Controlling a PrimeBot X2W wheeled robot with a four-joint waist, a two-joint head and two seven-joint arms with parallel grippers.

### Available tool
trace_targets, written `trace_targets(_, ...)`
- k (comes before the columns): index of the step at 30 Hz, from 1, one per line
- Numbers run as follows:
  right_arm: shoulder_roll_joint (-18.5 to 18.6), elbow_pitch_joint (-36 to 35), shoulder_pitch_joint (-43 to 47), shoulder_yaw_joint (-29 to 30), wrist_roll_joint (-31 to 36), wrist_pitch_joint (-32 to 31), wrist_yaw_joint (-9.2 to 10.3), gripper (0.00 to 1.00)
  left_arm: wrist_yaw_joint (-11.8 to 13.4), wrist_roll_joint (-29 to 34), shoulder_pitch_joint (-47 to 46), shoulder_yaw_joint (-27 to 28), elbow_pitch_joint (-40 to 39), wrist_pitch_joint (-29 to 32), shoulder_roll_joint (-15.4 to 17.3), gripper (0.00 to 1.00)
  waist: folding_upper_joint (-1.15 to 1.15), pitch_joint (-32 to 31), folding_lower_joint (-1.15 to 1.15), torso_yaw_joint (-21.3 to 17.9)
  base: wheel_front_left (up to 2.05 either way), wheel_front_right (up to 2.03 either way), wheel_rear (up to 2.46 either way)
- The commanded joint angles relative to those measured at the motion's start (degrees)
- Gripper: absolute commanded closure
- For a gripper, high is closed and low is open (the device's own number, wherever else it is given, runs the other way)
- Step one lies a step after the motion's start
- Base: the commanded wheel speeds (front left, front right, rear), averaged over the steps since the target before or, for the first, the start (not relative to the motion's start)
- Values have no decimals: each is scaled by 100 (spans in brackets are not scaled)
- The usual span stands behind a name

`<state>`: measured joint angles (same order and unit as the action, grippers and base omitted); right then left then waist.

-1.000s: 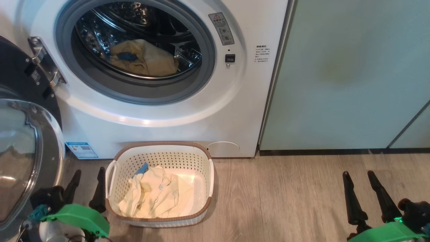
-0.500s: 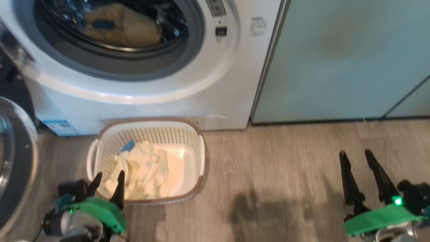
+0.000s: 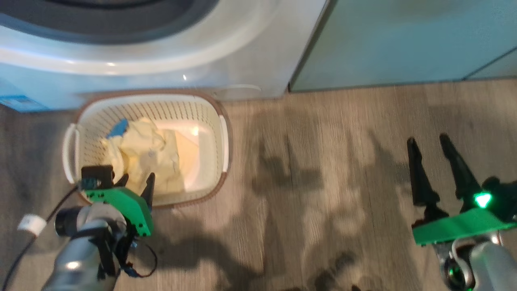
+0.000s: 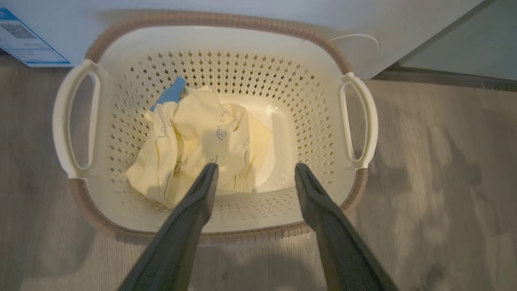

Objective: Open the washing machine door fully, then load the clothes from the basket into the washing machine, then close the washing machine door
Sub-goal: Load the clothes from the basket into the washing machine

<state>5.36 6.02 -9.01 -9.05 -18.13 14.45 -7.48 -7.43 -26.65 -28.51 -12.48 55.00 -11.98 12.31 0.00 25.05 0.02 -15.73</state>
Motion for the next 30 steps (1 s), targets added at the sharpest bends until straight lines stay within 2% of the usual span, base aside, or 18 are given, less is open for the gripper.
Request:
trace_targets(1, 100, -206, -177, -91, -21, 55, -1, 0, -5, -92, -224, -3, 106, 97, 259, 0, 0, 398, -2, -138, 0, 0, 0)
trace_targets(7, 90, -308, -382, -23, -43, 55, -1, 0, -5, -328, -890, -455, 580, 509, 460, 0, 0, 953, -2, -180, 0, 0, 0)
trace_targets(9, 96, -363, -484, -9, -43, 55, -1, 0, -5, -390, -1356, -655, 819, 709, 591, 0, 0, 1324, -2, -152, 0, 0, 0)
trace_targets(16, 101, -477, -732, 20, -31, 55, -1, 0, -5, -369, -2178, -1025, 1359, 1040, 777, 0, 0, 2071, -2, -159, 0, 0, 0)
trace_targets(30, 167, -697, -999, 87, 20, 55, -1, 0, -3, -48, -3201, -1632, 1737, 929, 914, 0, 0, 3058, -2, -168, 0, 0, 0)
